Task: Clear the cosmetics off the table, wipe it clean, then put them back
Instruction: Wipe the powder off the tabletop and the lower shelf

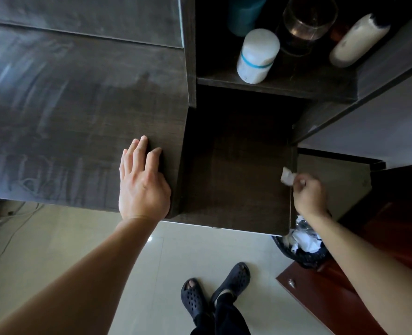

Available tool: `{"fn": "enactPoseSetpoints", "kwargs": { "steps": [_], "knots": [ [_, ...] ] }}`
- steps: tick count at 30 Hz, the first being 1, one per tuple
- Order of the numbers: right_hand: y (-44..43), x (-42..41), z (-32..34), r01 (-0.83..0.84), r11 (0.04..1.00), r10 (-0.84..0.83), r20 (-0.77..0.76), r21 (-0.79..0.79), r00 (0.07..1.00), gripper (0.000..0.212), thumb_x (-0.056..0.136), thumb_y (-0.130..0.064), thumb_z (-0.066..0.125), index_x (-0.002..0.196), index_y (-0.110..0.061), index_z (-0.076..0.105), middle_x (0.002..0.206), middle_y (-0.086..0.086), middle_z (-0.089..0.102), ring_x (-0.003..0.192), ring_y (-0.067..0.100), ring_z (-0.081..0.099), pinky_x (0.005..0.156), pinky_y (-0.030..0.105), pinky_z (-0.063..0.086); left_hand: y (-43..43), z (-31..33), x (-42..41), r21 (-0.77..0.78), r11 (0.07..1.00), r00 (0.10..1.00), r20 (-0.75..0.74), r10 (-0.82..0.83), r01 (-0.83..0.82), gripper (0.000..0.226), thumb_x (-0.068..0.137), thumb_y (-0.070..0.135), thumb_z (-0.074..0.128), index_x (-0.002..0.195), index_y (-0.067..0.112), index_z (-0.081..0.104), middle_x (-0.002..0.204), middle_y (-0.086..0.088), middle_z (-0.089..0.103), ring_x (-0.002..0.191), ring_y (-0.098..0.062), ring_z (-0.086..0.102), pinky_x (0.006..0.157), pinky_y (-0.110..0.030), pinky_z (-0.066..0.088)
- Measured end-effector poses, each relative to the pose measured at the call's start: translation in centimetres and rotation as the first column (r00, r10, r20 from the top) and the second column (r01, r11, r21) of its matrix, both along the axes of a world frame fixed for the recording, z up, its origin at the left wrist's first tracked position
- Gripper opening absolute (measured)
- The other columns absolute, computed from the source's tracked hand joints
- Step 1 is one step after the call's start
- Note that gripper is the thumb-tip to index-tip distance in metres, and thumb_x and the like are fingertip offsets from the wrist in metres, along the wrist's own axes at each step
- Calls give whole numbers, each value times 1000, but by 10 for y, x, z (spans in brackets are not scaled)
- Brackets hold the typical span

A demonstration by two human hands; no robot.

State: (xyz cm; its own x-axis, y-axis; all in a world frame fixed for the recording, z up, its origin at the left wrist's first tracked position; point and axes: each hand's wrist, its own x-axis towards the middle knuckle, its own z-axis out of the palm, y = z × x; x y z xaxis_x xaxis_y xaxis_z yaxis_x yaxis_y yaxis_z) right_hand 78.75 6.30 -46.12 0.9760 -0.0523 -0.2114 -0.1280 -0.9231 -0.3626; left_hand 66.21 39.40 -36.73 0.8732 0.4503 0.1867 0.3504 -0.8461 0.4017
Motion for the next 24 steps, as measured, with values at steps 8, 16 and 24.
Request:
{"fn": "enactPoseSetpoints", "kwargs": {
  "steps": [8, 16, 24],
  "knots": [
    [53, 13, 37, -535, 844, 536, 44, -40, 843, 9, 89, -9, 56, 86, -6, 64, 94, 17, 55, 80, 36, 57, 62, 35, 41, -2, 2, 1, -4, 1000, 1000, -12, 27, -27, 45, 81, 3, 34, 118, -2, 58, 140, -23, 45, 135, -39, 33, 114, -51, 24],
    [125, 181, -7, -218, 941, 250, 99, -258, 963, 38, 101, -14, 30, 132, 1, 46, 140, 25, 41, 130, 37, 39, 108, 41, 27, -2, 2, 1, 21, 999, 999, -7, 46, -46, 43, 81, -1, 38, 119, -1, 59, 140, -21, 45, 135, -37, 34, 115, -47, 24],
    [129, 26, -15, -625, 773, 605, 168, 109, 778, 16, 87, -14, 49, 85, -9, 64, 88, 8, 57, 87, 34, 57, 71, 27, 46, -2, 2, 1, 39, 998, 998, -31, 52, -51, 41, 84, 0, 40, 121, 0, 59, 141, -20, 45, 136, -36, 33, 117, -44, 21]
  ]
}}
